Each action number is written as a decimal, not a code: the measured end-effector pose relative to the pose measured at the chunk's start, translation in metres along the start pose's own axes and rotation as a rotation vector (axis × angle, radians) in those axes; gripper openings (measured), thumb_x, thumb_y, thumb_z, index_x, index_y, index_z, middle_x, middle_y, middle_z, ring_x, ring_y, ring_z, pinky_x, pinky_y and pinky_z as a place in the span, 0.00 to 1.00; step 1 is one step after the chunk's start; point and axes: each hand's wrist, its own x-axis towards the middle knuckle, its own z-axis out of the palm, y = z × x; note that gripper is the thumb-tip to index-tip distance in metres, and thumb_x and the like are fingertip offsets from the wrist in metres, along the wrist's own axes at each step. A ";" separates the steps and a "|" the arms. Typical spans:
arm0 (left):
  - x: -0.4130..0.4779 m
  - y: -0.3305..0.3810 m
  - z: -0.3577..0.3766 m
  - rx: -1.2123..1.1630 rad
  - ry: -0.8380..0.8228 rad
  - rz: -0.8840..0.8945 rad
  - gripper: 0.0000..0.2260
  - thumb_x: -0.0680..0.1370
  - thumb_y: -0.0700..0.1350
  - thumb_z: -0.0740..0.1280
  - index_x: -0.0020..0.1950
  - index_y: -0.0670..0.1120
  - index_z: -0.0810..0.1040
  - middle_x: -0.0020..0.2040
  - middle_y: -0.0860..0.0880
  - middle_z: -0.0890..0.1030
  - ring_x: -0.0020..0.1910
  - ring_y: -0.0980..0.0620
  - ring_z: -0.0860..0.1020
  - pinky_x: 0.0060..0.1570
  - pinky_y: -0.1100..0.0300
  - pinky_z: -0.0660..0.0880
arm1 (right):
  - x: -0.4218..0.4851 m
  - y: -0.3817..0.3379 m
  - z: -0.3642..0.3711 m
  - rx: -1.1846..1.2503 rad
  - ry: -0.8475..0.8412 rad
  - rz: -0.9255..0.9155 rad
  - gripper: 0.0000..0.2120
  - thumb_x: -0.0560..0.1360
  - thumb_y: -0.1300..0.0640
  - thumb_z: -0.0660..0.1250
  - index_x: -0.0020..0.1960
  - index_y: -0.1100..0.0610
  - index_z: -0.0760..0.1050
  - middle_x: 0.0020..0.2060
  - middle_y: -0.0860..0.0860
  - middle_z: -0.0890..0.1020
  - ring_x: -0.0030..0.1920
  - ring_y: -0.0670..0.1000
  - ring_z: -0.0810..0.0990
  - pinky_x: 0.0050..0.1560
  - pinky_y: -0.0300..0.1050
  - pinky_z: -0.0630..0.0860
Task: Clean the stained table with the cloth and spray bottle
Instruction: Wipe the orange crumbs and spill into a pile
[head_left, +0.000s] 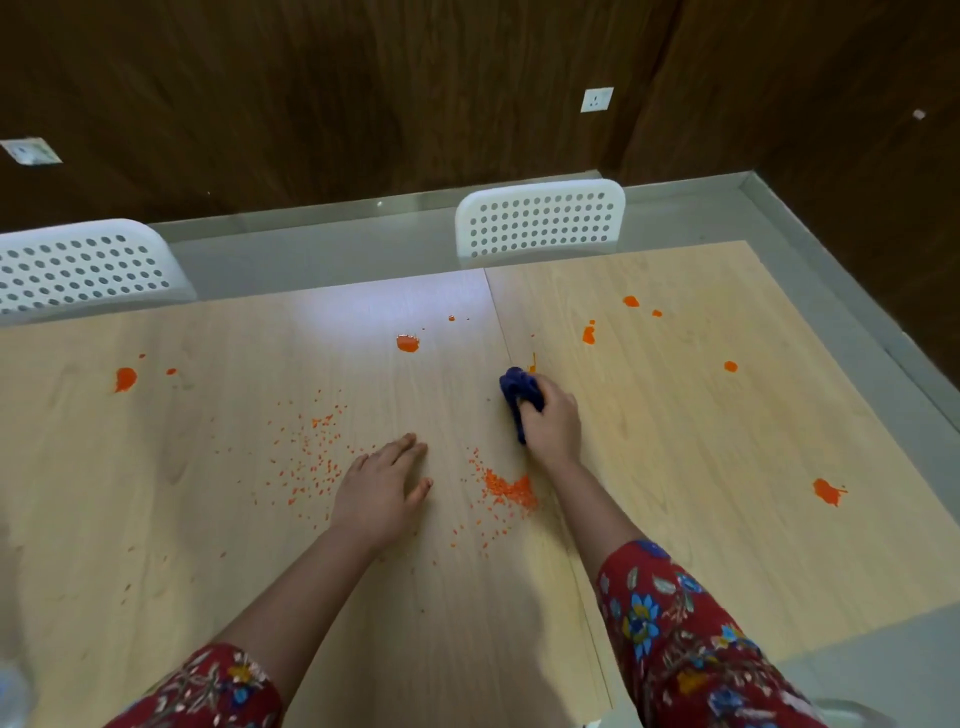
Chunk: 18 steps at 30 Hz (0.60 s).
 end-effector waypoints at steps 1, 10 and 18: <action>0.000 0.000 -0.001 0.000 -0.001 -0.004 0.25 0.81 0.58 0.55 0.78 0.55 0.58 0.78 0.56 0.57 0.75 0.54 0.60 0.75 0.53 0.55 | 0.009 -0.004 0.001 -0.069 -0.046 -0.002 0.18 0.74 0.62 0.63 0.63 0.53 0.76 0.57 0.51 0.81 0.60 0.55 0.73 0.53 0.45 0.70; -0.001 -0.003 -0.005 -0.034 -0.005 0.017 0.25 0.82 0.58 0.55 0.78 0.56 0.58 0.78 0.57 0.57 0.74 0.53 0.62 0.74 0.54 0.57 | -0.030 0.005 -0.015 -0.075 -0.475 -0.284 0.20 0.70 0.62 0.65 0.59 0.51 0.80 0.51 0.44 0.82 0.54 0.47 0.74 0.56 0.42 0.70; -0.012 -0.007 -0.004 0.045 -0.105 0.084 0.33 0.79 0.64 0.56 0.80 0.52 0.50 0.80 0.54 0.48 0.78 0.53 0.52 0.76 0.53 0.50 | -0.088 0.101 -0.105 0.158 0.353 0.337 0.15 0.75 0.63 0.64 0.61 0.53 0.78 0.48 0.50 0.81 0.53 0.57 0.79 0.48 0.45 0.69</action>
